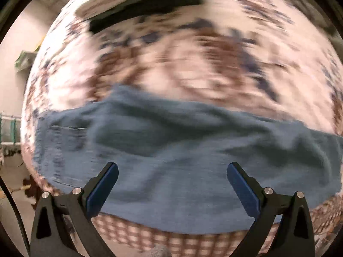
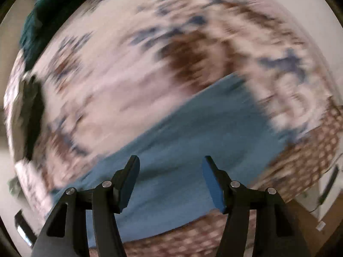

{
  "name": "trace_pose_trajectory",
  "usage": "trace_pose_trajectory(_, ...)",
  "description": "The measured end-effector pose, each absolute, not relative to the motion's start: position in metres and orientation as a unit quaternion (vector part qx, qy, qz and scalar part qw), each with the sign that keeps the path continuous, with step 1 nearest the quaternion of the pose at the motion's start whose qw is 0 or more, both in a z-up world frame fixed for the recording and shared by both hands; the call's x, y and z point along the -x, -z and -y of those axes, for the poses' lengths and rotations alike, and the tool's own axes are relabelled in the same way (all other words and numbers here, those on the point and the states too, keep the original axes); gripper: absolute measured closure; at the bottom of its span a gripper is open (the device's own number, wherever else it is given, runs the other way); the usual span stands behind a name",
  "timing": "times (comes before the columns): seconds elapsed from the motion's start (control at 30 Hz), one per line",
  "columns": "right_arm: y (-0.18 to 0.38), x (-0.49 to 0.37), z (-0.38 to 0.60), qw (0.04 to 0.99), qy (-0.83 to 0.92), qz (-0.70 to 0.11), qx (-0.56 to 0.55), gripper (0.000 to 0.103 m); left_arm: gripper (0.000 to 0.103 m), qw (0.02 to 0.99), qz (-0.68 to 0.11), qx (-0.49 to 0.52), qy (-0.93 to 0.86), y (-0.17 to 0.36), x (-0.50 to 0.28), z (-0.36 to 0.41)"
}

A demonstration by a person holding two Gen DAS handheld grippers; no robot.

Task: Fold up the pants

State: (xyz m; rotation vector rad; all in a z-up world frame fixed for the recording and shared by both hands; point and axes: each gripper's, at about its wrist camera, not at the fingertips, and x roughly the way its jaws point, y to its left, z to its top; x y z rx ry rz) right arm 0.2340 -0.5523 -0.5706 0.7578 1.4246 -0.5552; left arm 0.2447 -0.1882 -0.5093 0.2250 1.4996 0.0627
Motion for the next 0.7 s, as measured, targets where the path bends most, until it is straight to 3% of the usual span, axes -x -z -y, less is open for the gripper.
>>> trace_pose_trajectory(0.2, 0.607, -0.214, 0.650, 0.650, 0.259, -0.615, -0.365, 0.040, 0.000, 0.725, -0.676, -0.132, 0.017, 0.535, -0.212, 0.291)
trace_pose_trajectory(0.43, 0.637, -0.254, 0.659, 0.681, 0.186, -0.646, -0.290, 0.040, 0.000, 0.719, -0.678, -0.151, 0.013, 0.551, -0.192, 0.339)
trace_pose_trajectory(0.5, 0.650, -0.267, 0.646, 0.682, 0.163, -0.676, -0.225, 0.054, 0.000, 0.717, -0.680, -0.152, 0.004, 0.554, -0.191, 0.342)
trace_pose_trajectory(0.53, 0.652, -0.270, 0.641, 0.684, 0.161, -0.684, -0.196, 0.085, 0.000, 0.716, -0.681, -0.152, 0.000, 0.555, -0.190, 0.344)
trace_pose_trajectory(0.7, 0.631, -0.262, 0.634, 0.729, 0.193, -0.648, -0.108, 0.089, 0.000, 0.717, -0.680, -0.151, -0.016, 0.554, -0.182, 0.344)
